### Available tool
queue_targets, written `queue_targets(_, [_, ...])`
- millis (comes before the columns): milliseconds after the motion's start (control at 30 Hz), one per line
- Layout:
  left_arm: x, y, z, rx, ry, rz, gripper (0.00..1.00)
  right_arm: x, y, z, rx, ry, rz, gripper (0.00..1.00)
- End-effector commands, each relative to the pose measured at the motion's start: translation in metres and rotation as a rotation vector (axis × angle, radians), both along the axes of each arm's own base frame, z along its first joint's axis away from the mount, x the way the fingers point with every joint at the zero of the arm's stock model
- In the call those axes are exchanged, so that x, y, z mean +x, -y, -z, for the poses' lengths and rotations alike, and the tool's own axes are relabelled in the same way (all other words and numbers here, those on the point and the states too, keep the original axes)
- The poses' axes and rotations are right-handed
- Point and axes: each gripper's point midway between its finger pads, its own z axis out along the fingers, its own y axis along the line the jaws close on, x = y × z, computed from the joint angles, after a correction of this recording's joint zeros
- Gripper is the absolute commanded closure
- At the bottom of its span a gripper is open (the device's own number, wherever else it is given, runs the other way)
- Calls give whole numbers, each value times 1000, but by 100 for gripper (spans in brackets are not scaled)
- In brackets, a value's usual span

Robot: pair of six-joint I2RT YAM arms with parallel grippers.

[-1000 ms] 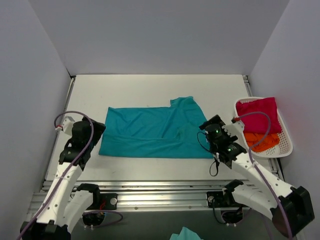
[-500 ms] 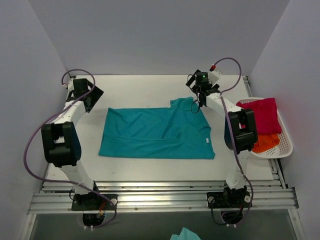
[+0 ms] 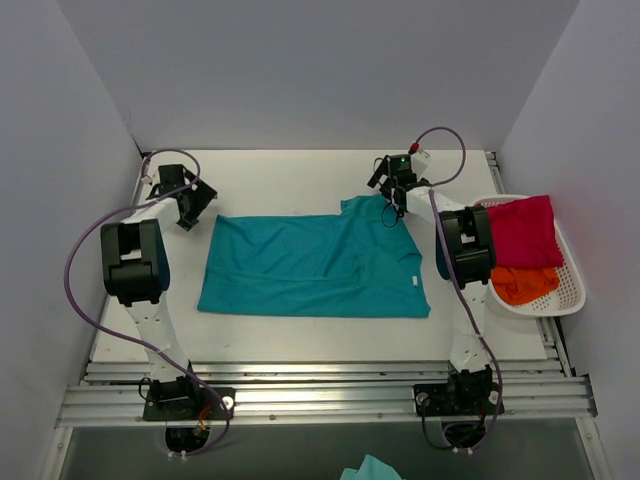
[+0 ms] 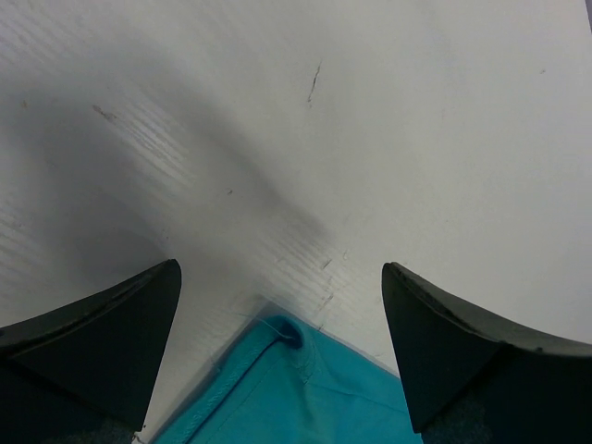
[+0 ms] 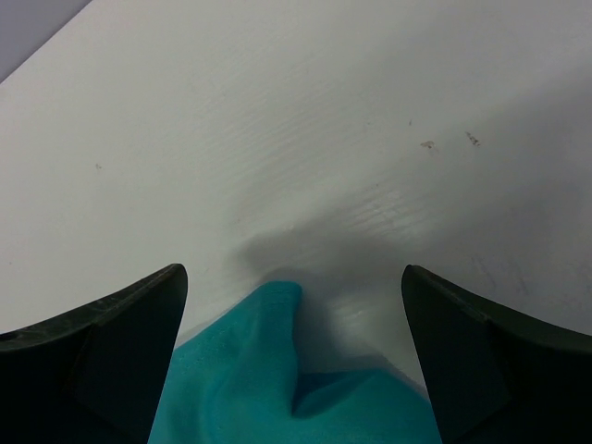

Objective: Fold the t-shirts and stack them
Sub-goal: Fold the flattened tshirt in 1/3 of the way

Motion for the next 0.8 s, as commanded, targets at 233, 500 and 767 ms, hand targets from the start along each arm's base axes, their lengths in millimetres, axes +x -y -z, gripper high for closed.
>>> queue_targets(233, [17, 6, -9, -23, 66, 31, 0, 9, -35, 4, 17, 20, -66, 21])
queue_targets(500, [12, 9, -3, -28, 51, 39, 0, 6, -37, 5, 8, 16, -64, 66])
queue_targets(767, [7, 15, -5, -22, 44, 61, 0, 5, -34, 10, 1, 6, -54, 100])
